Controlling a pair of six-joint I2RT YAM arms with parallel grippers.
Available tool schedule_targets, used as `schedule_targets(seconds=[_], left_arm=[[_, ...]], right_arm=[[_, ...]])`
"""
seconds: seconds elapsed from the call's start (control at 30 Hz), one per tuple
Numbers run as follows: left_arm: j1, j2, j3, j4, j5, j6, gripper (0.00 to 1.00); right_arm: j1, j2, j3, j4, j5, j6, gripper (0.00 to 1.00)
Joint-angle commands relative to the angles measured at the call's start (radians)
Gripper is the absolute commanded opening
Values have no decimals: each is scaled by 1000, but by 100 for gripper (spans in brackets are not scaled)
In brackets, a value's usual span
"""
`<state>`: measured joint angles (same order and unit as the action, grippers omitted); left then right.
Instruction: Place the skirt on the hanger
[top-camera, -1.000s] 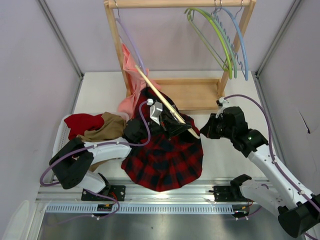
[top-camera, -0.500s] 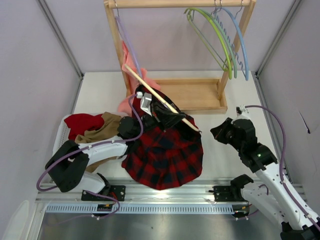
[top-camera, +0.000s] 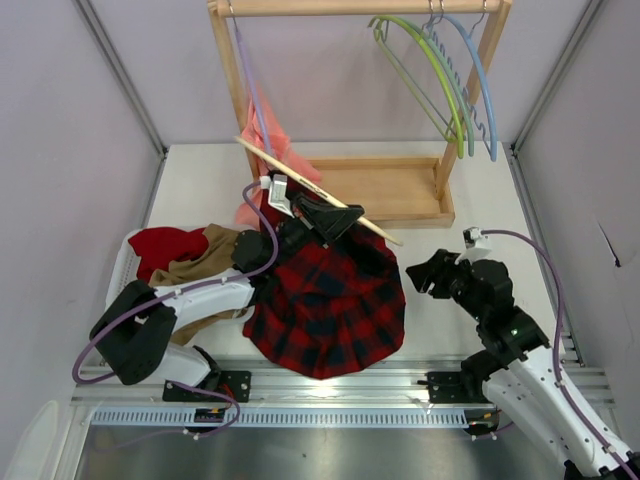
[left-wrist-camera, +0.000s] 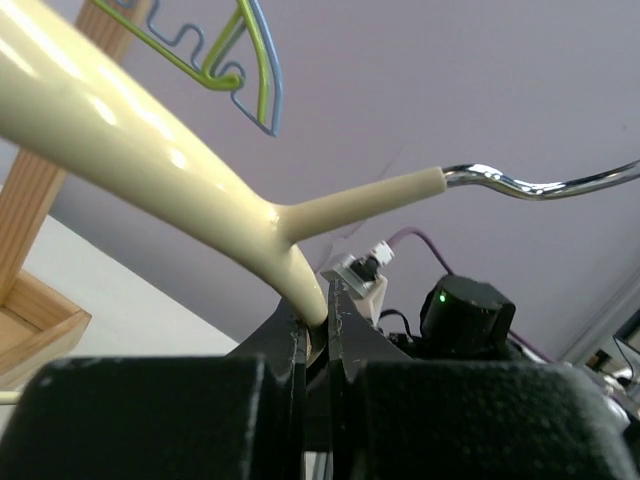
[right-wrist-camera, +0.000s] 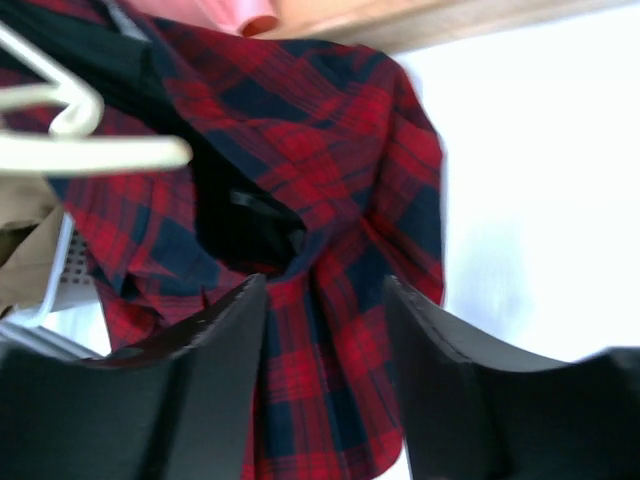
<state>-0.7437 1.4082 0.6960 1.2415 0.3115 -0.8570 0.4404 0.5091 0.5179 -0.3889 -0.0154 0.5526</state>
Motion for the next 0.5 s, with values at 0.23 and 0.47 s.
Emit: schedule_targets(seconds=[0.23,0.47], left_arm=[[-16,-121,46,-112,-233,-33,0],[-46,-198,59,-301,-365,-11,0]], right_arm=[[11,35,-51,340,-123,-171,64],[118,117,-50,441,-92,-287,56]])
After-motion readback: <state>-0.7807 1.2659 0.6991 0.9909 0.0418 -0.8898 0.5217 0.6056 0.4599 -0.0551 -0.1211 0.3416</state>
